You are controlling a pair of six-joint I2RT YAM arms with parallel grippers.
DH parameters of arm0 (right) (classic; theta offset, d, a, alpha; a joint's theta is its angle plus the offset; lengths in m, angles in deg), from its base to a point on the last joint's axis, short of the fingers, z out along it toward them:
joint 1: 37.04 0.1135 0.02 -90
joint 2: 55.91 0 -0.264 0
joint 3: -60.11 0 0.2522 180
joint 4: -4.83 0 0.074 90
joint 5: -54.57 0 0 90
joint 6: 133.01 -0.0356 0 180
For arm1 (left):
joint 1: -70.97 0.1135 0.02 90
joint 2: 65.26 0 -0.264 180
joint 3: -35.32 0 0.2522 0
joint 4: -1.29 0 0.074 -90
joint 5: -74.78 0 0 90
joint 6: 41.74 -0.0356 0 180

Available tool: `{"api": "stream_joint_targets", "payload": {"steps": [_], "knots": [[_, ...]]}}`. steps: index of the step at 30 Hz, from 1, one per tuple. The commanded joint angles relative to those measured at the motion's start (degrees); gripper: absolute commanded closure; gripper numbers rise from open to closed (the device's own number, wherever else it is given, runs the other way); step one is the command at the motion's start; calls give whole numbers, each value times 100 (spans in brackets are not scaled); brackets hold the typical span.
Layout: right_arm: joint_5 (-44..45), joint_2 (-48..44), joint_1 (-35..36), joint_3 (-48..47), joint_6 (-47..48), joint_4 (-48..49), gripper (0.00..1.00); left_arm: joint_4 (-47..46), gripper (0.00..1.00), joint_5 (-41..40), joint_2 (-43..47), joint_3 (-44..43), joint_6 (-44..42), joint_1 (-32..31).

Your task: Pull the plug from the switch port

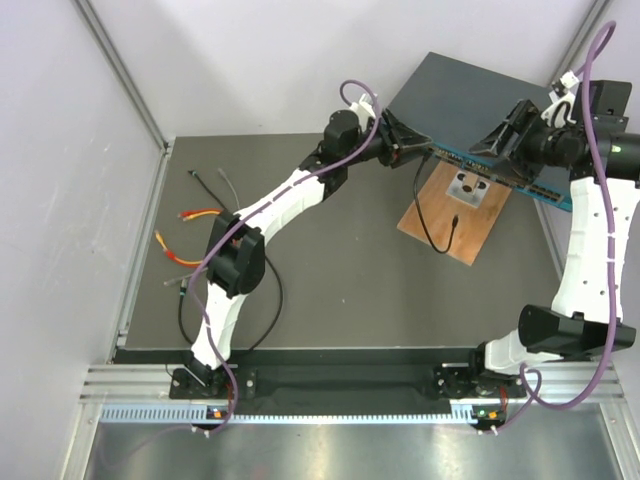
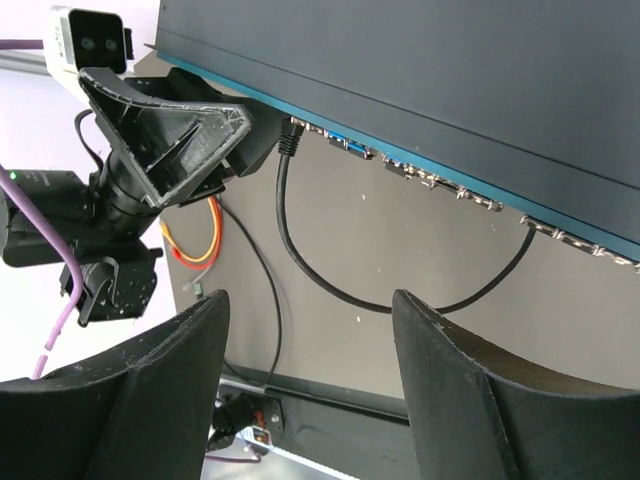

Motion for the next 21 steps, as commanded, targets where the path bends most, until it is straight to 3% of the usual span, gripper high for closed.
{"api": "stream_joint_targets", "payload": {"steps": [1, 10, 21], "knots": [[-88, -90, -142, -101, 175, 192, 34, -215, 47, -137, -175, -447, 155, -84], [-211, -108, -292, -22, 360, 148, 34, 267, 53, -198, -88, -238, -91, -260], [-317, -151, -309, 101, 334, 227, 34, 725, 52, -305, 379, 132, -558, -278]]}}
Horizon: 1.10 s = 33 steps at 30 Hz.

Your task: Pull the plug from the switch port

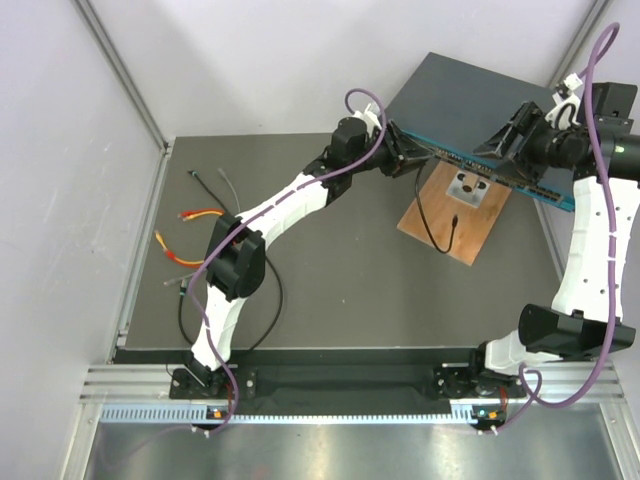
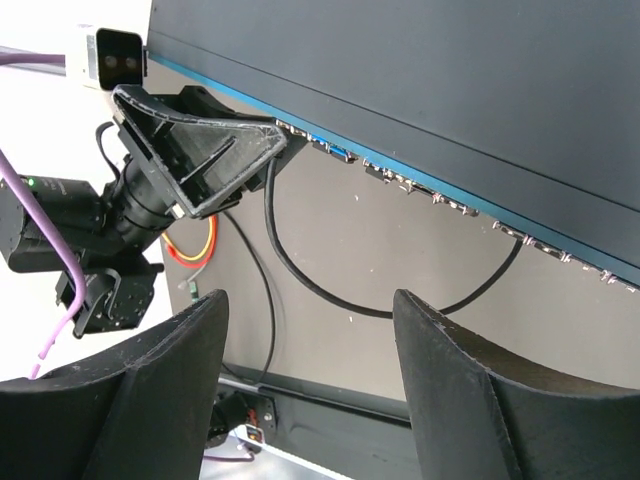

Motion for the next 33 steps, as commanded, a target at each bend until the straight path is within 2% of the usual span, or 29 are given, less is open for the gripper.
{"api": "stream_joint_targets", "payload": {"steps": [1, 12, 17, 33], "knots": [[-96, -130, -51, -28, 87, 201, 34, 214, 52, 201, 189, -36, -66, -46], [-96, -182, -69, 25, 60, 245, 34, -365, 54, 96, 118, -63, 409, -73], [-96, -217, -78, 60, 60, 236, 34, -778, 59, 17, -76, -203, 874, -64], [-149, -244, -113, 121, 25, 307, 34, -331, 65, -325, -234, -423, 955, -64]]}}
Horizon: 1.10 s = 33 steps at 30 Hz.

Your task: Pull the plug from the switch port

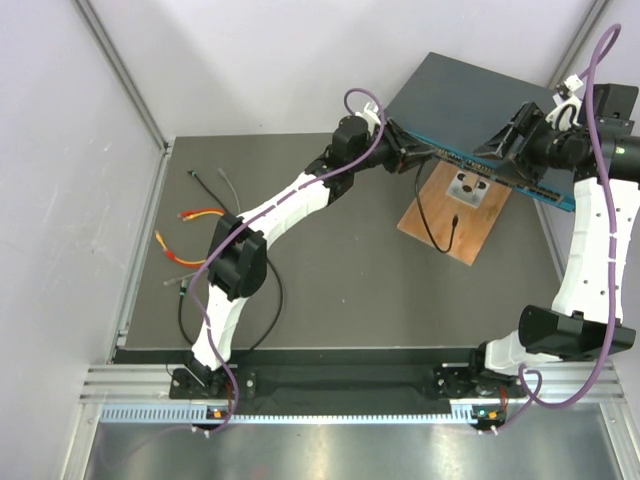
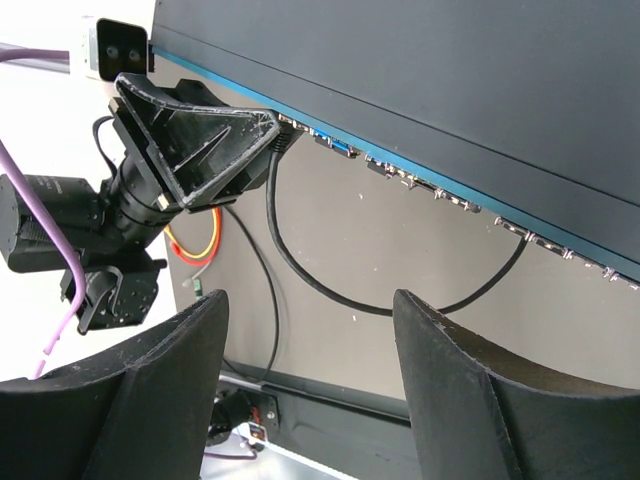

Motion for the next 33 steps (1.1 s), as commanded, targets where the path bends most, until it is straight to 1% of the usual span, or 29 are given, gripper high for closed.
{"api": "stream_joint_targets", "payload": {"steps": [1, 7, 10, 14, 18, 21, 24, 25, 26, 28, 31, 33], "knots": [[-51, -215, -73, 73, 23, 278, 34, -154, 65, -277, -175, -283, 242, -44], [-94, -303, -73, 223, -56, 331, 34, -83, 67, -401, -219, -283, 163, -79], [-77, -286, -74, 170, -48, 305, 34, -109, 71, -374, -245, -222, 137, -79], [-51, -242, -91, 82, -4, 252, 34, -189, 84, -357, -228, -90, 111, -71], [-68, -207, -100, 56, -12, 243, 34, -189, 87, -374, -237, -81, 189, -53], [-51, -181, -100, 56, 5, 270, 34, 29, 100, -436, -211, -108, 286, -44], [159, -84, -91, -84, 119, 173, 34, 539, 100, -428, -166, -169, 444, -35], [239, -58, -91, -128, 137, 173, 33, 863, 100, -366, -184, -247, 488, -1], [309, -31, -100, -155, 154, 199, 33, 953, 100, -166, -193, -257, 628, 8], [432, -40, -91, -85, 155, 383, 33, 954, 100, -15, -149, -100, 787, 61], [529, -57, -91, 170, 163, 628, 33, 954, 100, 143, 0, 94, 648, 114], [660, -49, -109, 223, 242, 648, 33, 1278, 100, 346, 27, 77, 568, 184]]}}
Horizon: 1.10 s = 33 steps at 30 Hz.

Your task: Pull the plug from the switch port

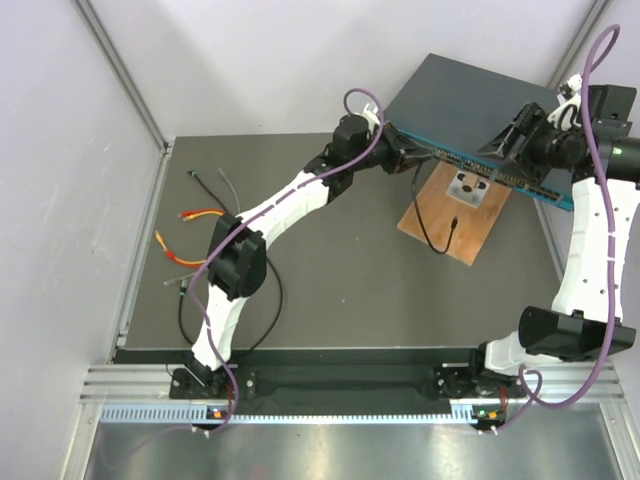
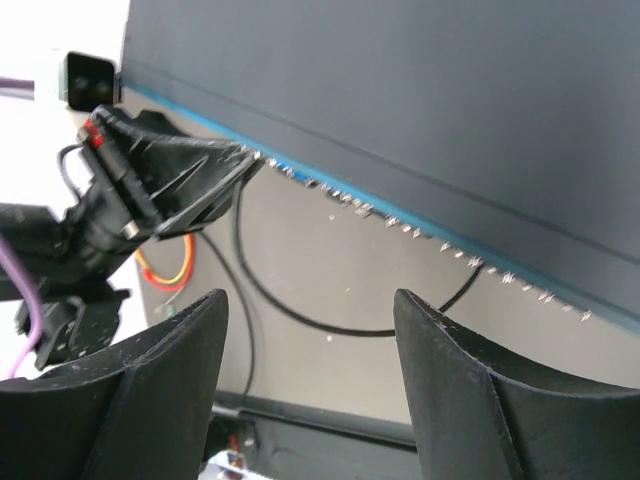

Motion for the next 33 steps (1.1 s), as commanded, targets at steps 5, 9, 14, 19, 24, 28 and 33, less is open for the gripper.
{"api": "stream_joint_targets", "payload": {"steps": [5, 9, 14, 19, 24, 28, 33], "knots": [[420, 151, -124, -101, 287, 328, 32, -410, 100, 480, 369, 1038, 1091, 220], [349, 221, -124, -101, 216, 398, 32, -874, 100, 402, 519, 1321, 1138, 264], [341, 230, -142, -119, 243, 381, 32, -310, 100, 454, 580, 1135, 390, 308], [270, 143, -133, -57, 225, 346, 32, 783, 100, 586, 791, 890, -748, 299], [139, 11, -80, 74, 164, 372, 32, 2185, 100, 270, 1449, 985, -2097, 404], [-37, -51, 104, 75, 24, 468, 32, 2722, 100, -169, 2335, 1670, -2704, 624], [-178, -51, 622, 40, -56, 591, 32, 3390, 100, -539, 3234, 2671, -2994, 1343]]}}
